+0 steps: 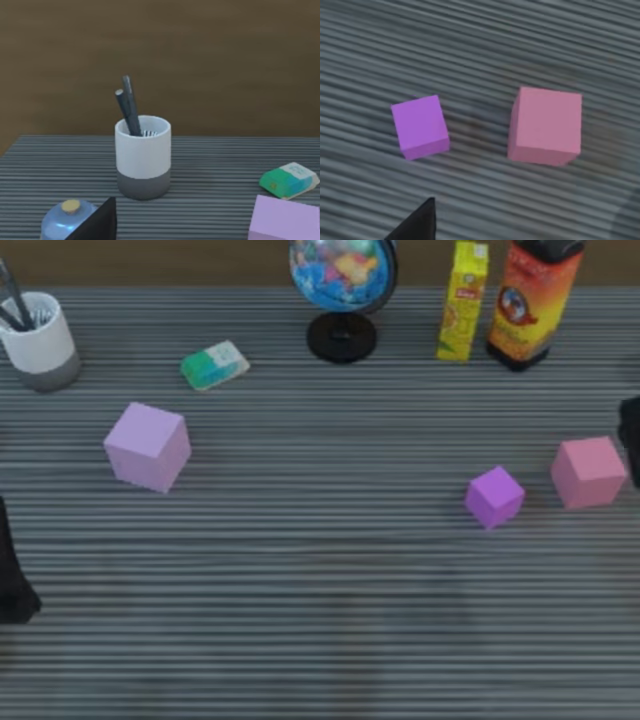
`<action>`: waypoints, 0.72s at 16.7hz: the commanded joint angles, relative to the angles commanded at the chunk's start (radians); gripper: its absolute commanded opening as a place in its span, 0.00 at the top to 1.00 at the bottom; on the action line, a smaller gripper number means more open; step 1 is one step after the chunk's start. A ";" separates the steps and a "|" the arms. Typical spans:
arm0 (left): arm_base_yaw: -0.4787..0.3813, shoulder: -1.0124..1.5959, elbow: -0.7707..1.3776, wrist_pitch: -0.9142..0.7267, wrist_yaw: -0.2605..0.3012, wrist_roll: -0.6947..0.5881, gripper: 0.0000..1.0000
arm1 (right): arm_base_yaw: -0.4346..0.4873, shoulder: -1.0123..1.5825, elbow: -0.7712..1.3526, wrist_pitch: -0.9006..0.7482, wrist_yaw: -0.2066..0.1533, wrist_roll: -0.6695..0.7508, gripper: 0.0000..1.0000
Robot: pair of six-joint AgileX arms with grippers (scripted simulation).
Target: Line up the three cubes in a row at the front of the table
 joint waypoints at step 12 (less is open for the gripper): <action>0.000 0.000 0.000 0.000 0.000 0.000 0.00 | 0.161 0.975 0.789 -0.511 0.000 -0.078 0.00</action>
